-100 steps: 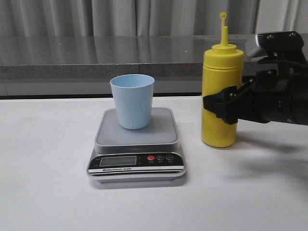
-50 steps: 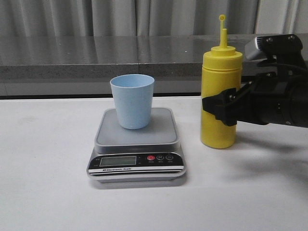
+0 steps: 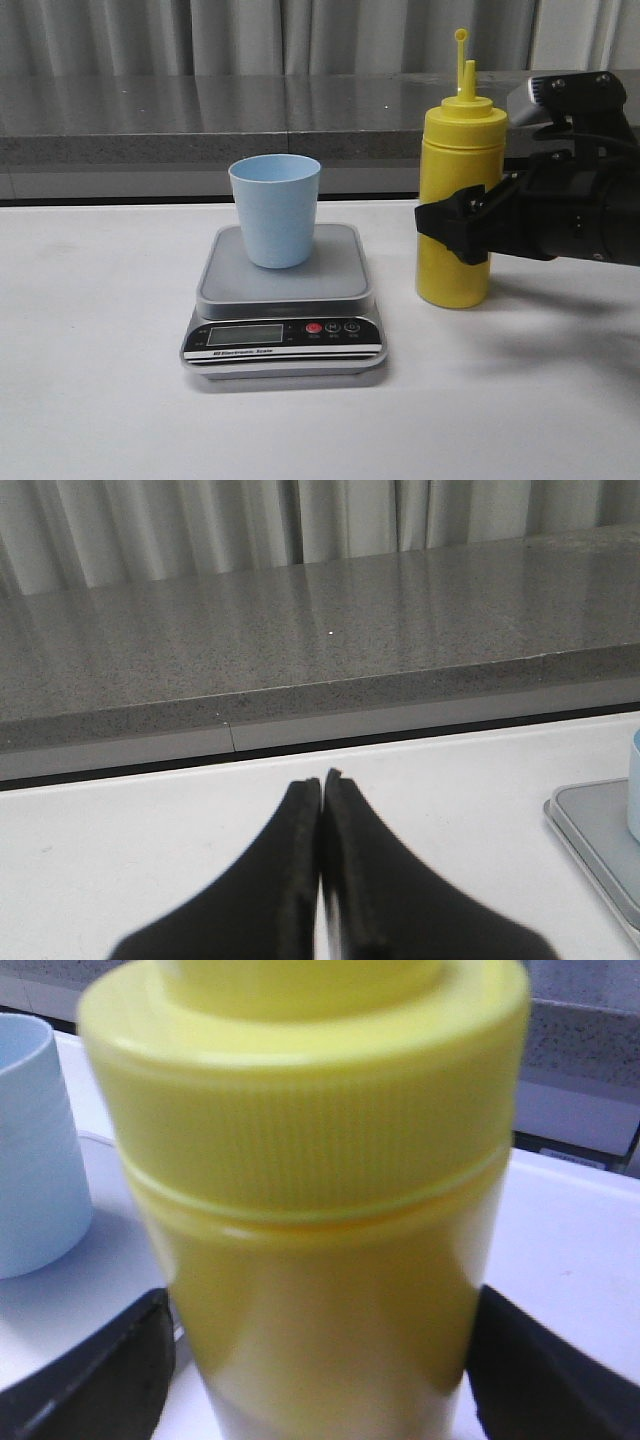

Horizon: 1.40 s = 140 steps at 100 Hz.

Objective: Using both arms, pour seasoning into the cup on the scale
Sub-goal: 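Lower the bottle back onto the table with the right gripper, then open the right gripper and pull it away from the bottle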

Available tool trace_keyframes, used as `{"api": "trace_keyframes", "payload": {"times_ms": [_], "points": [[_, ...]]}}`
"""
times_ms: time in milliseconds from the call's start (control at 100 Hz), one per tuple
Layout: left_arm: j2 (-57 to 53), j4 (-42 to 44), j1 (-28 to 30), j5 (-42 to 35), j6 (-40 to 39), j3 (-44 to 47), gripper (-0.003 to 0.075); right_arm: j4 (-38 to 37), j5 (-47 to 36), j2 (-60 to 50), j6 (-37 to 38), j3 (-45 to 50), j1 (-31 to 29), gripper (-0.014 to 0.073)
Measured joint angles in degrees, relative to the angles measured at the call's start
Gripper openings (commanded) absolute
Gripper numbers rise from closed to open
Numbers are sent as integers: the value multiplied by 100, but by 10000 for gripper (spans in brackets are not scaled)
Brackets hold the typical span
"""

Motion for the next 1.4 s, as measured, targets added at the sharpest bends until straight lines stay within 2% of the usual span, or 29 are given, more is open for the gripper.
{"api": "trace_keyframes", "payload": {"times_ms": [1400], "points": [[0,0,0,0,0,0,-18,254,-333,0,-5,361,-29,595]]}}
